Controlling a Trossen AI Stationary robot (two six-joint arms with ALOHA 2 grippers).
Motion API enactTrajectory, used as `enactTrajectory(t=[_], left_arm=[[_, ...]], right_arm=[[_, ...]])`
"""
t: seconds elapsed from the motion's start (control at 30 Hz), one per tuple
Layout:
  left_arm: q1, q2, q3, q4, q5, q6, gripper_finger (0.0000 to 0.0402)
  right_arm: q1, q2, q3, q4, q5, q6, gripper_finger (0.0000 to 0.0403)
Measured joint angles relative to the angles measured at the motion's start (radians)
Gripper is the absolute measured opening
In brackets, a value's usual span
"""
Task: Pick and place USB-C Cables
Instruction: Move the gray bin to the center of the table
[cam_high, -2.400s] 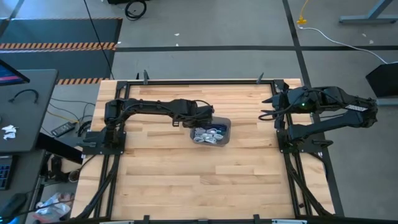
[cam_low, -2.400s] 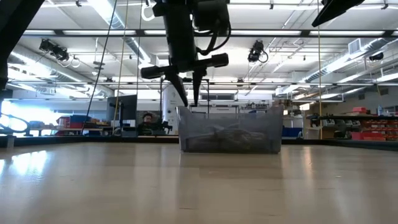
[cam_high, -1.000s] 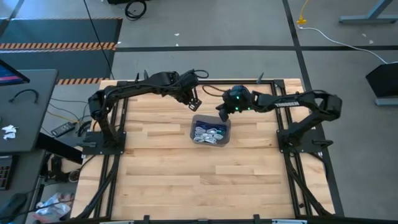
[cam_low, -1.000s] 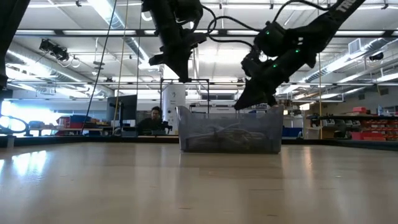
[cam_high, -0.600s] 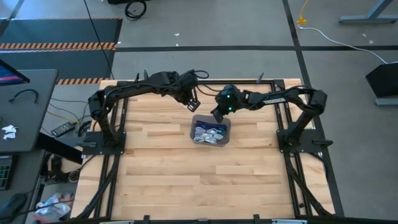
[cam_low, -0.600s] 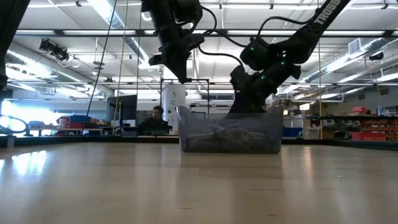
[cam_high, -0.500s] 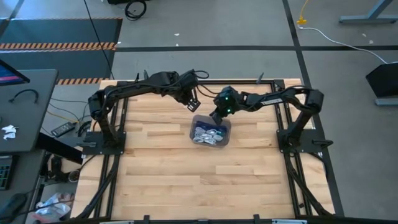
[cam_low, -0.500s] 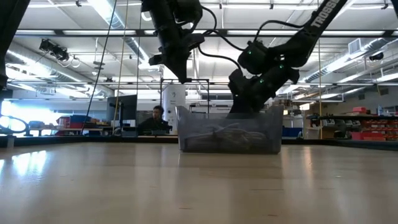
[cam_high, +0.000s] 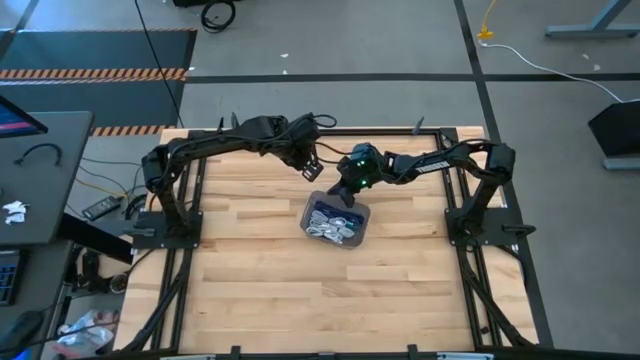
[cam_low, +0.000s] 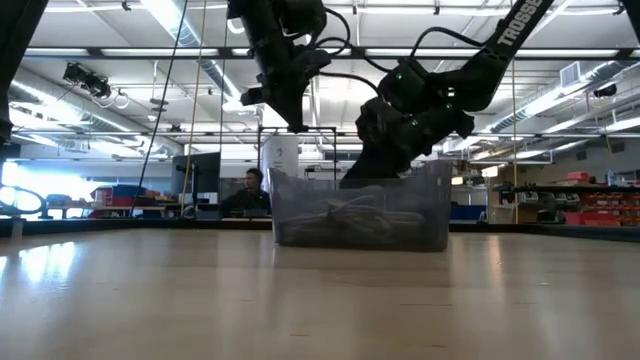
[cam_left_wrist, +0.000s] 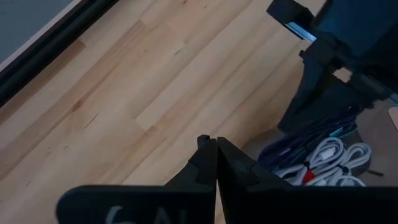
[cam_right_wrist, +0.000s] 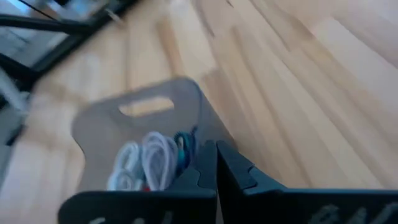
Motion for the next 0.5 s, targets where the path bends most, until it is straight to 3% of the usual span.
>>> enactTrajectory(t=[0.37,0.5], left_arm=[[0.003,0.000,0.000,-0.067,-0.013,0.000,0.0007],[0.001,0.000,0.000,-0.212,-0.043,0.002,0.0005]], right_arm=[[-0.009,-0.005,0.000,0.022,-0.031,0.002,0.0000],[-0.004,-0.086,0.000,-0.042,-0.003,0.016,0.0000]])
